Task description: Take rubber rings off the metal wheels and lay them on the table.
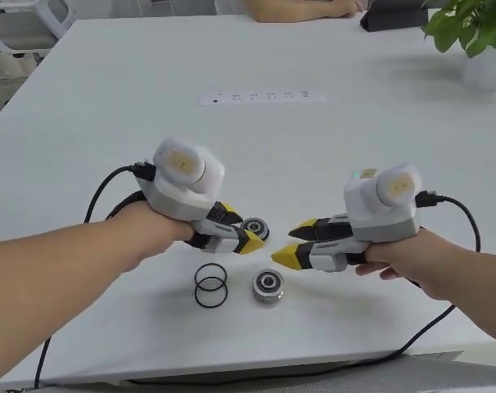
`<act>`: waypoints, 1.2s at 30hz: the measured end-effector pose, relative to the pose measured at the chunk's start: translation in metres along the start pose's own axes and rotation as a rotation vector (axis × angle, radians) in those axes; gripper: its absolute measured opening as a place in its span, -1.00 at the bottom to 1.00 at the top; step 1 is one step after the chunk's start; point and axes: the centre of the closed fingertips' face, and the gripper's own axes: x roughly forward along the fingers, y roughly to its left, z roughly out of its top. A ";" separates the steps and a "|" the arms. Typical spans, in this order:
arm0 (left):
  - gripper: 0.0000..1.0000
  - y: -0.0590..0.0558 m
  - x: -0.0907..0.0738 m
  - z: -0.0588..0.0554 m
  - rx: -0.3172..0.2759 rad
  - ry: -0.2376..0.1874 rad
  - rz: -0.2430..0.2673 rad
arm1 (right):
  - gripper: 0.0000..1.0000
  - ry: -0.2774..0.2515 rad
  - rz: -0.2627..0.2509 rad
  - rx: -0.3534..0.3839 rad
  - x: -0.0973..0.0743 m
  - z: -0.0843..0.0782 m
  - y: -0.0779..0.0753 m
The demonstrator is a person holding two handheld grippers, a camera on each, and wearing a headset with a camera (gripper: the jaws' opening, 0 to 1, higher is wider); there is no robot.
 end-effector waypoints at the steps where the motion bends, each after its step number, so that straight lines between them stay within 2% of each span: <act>1: -0.49 0.000 0.001 0.000 0.000 0.000 -0.002 | -0.34 0.000 0.000 0.000 0.000 0.000 0.000; 13: -0.67 0.004 0.005 0.000 -0.021 -0.005 -0.003 | -0.34 0.007 0.000 0.002 0.000 -0.003 -0.001; 20: -0.80 0.007 0.004 0.001 -0.036 -0.005 0.021 | -0.35 0.005 0.004 0.002 0.002 -0.002 0.000; 27: -0.86 0.009 0.006 0.000 0.009 0.006 0.050 | -0.35 0.004 0.004 -0.002 0.004 0.000 -0.001; 31: -0.86 0.007 0.007 0.000 0.073 0.020 0.066 | -0.36 0.000 -0.002 -0.007 0.005 0.002 -0.001; 36: -0.87 0.007 0.006 0.001 0.067 0.026 0.070 | -0.39 -0.003 -0.008 -0.021 0.011 0.008 -0.005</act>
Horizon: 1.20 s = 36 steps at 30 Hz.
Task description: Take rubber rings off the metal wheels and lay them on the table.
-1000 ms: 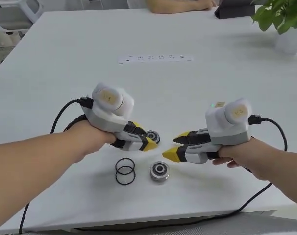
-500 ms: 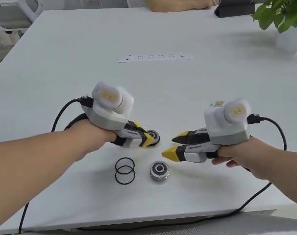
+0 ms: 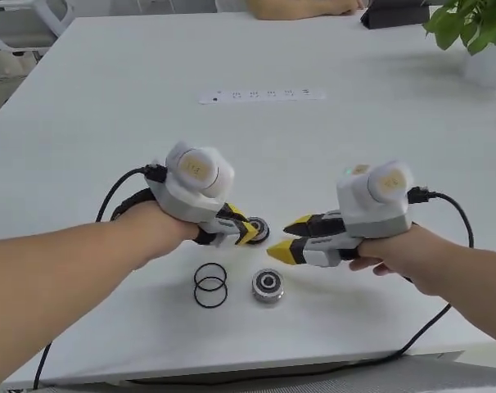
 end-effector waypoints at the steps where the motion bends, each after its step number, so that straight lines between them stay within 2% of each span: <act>1: -0.87 0.000 0.000 0.000 0.002 0.001 0.000 | -0.40 0.001 -0.004 -0.004 0.001 0.001 0.000; 10: -0.87 0.001 0.001 0.000 0.004 0.005 0.002 | -0.47 0.006 -0.014 -0.026 0.012 0.007 -0.005; 19: -0.87 0.003 0.001 -0.001 0.007 0.004 0.006 | -0.55 0.027 -0.029 -0.041 0.019 0.006 -0.009; 36: -0.88 0.005 0.002 -0.001 -0.001 0.001 0.011 | -0.64 0.034 -0.021 -0.044 0.021 0.005 -0.007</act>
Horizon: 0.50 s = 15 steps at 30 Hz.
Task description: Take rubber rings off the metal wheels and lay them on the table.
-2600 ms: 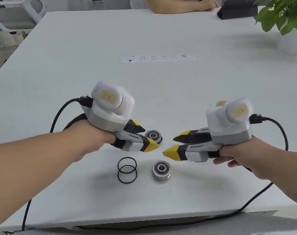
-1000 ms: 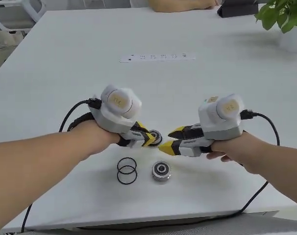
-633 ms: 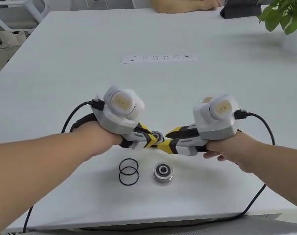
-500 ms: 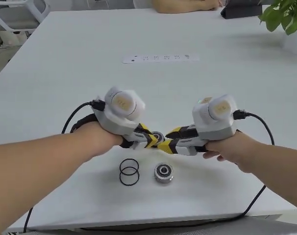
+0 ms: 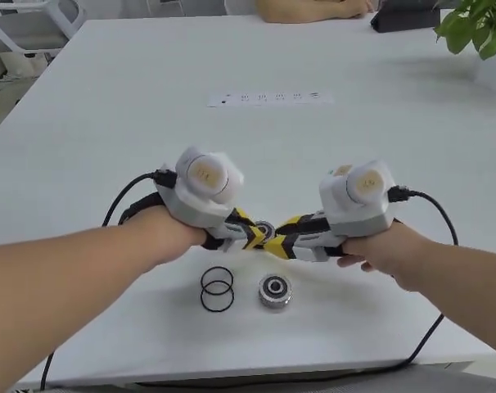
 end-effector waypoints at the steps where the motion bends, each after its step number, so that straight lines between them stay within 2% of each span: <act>1: -0.88 0.000 0.000 0.000 0.000 0.000 0.000 | -0.65 0.001 0.000 0.000 0.000 0.000 0.000; 5: -0.88 0.000 0.000 0.000 -0.002 0.001 0.000 | -0.74 0.008 0.002 0.003 -0.002 -0.003 -0.001; 7: -0.88 0.000 0.000 0.000 -0.003 0.001 0.000 | -0.84 0.014 -0.003 0.001 -0.003 -0.005 -0.002; 15: -0.88 0.000 0.000 0.000 -0.005 0.001 0.005 | -1.00 0.005 -0.016 0.049 -0.004 -0.005 -0.004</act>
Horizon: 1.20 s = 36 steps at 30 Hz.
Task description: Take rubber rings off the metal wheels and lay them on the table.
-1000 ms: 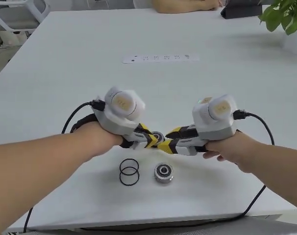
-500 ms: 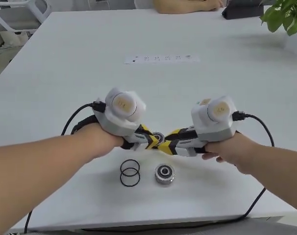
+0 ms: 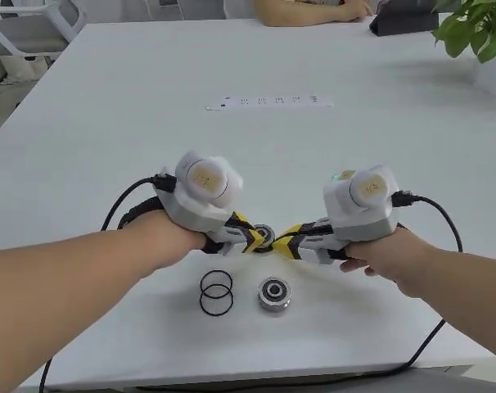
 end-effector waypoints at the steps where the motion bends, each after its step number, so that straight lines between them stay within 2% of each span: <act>1: -0.88 0.000 0.000 0.000 0.001 0.000 0.001 | -1.00 -0.001 -0.001 0.010 0.000 0.000 0.000; 5: -0.88 0.000 0.000 0.000 0.006 0.002 0.000 | -1.00 -0.007 -0.008 0.025 -0.001 0.000 -0.001; 8: -0.88 0.000 0.000 0.000 0.008 0.001 0.001 | -1.00 -0.026 -0.007 0.079 -0.003 0.001 -0.003; 9: -0.88 0.000 0.000 0.000 0.009 -0.001 0.002 | -1.00 -0.045 -0.003 0.117 -0.004 0.003 -0.003; 15: -0.89 -0.001 0.000 0.000 0.011 0.001 0.001 | -1.00 -0.097 -0.005 0.201 -0.007 0.009 -0.006; 22: -0.89 -0.001 0.000 0.000 0.009 0.006 0.006 | -1.00 -0.107 -0.001 0.245 -0.008 0.011 -0.003; 32: -0.88 -0.001 0.001 0.001 0.011 0.021 0.012 | -1.00 -0.104 0.000 0.247 -0.008 0.012 0.000; 36: -0.85 0.000 0.003 0.003 0.002 0.011 0.017 | -1.00 -0.105 0.003 0.249 -0.008 0.013 0.000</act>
